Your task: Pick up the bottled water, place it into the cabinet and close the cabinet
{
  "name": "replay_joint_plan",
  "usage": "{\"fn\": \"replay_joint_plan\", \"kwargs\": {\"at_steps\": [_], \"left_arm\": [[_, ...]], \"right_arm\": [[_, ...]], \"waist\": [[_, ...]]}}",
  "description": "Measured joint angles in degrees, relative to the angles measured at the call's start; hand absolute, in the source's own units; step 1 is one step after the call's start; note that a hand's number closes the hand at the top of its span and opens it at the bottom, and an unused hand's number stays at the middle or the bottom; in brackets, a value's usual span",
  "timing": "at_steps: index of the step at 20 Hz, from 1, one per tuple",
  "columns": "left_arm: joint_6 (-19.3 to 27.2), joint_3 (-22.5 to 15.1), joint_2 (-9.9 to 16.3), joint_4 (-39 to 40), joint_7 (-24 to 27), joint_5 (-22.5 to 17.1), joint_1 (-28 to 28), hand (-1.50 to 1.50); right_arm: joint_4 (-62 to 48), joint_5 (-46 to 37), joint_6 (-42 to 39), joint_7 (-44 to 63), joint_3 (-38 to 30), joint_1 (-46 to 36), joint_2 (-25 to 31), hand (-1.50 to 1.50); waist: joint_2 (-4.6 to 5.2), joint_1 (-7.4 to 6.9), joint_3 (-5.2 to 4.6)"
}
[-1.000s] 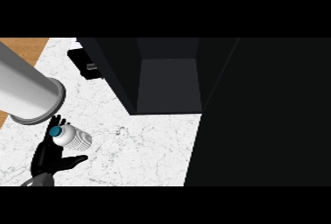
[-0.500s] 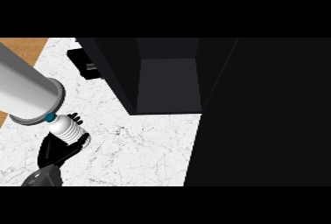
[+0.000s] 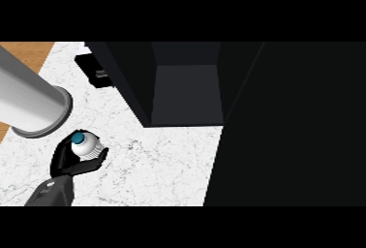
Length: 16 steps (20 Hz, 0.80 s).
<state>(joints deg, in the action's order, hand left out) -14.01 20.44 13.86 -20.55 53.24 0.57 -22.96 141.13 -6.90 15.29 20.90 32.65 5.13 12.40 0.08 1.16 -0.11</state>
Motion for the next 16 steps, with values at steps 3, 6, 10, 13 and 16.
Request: {"fn": "replay_joint_plan", "kwargs": {"at_steps": [3, 6, 10, 13, 16], "left_arm": [[3.12, -2.17, -1.68, -1.68, 1.98, 2.17, -0.52, 1.5], [7.95, -5.04, -6.21, -3.12, 3.74, 4.99, -1.58, 1.5], [10.02, -7.83, -10.16, -6.45, 4.02, 5.43, -2.22, 1.5], [10.02, -10.84, -12.06, -10.23, 1.09, 2.69, -2.53, 1.5], [10.6, -14.0, -12.76, -13.2, -1.86, -1.25, -2.85, 1.5]], "right_arm": [[0.04, 0.15, 0.24, 0.72, 0.03, -0.55, 0.02, -1.5], [-0.03, 0.27, 0.38, 1.48, 0.09, -1.24, 0.19, -1.5], [0.18, 0.36, 0.89, 0.97, 0.62, -0.41, 0.26, -1.5], [0.19, 0.36, 1.43, 0.46, 1.02, 0.02, 0.26, -1.5], [0.36, 0.23, 1.95, 1.27, 1.69, -0.19, 0.39, -1.5]], "waist": [[-0.07, -0.22, 0.03], [-0.12, -0.23, 0.04], [-0.25, -0.49, 0.09], [-0.39, -0.72, 0.11], [-0.43, -0.68, 0.12]]}}
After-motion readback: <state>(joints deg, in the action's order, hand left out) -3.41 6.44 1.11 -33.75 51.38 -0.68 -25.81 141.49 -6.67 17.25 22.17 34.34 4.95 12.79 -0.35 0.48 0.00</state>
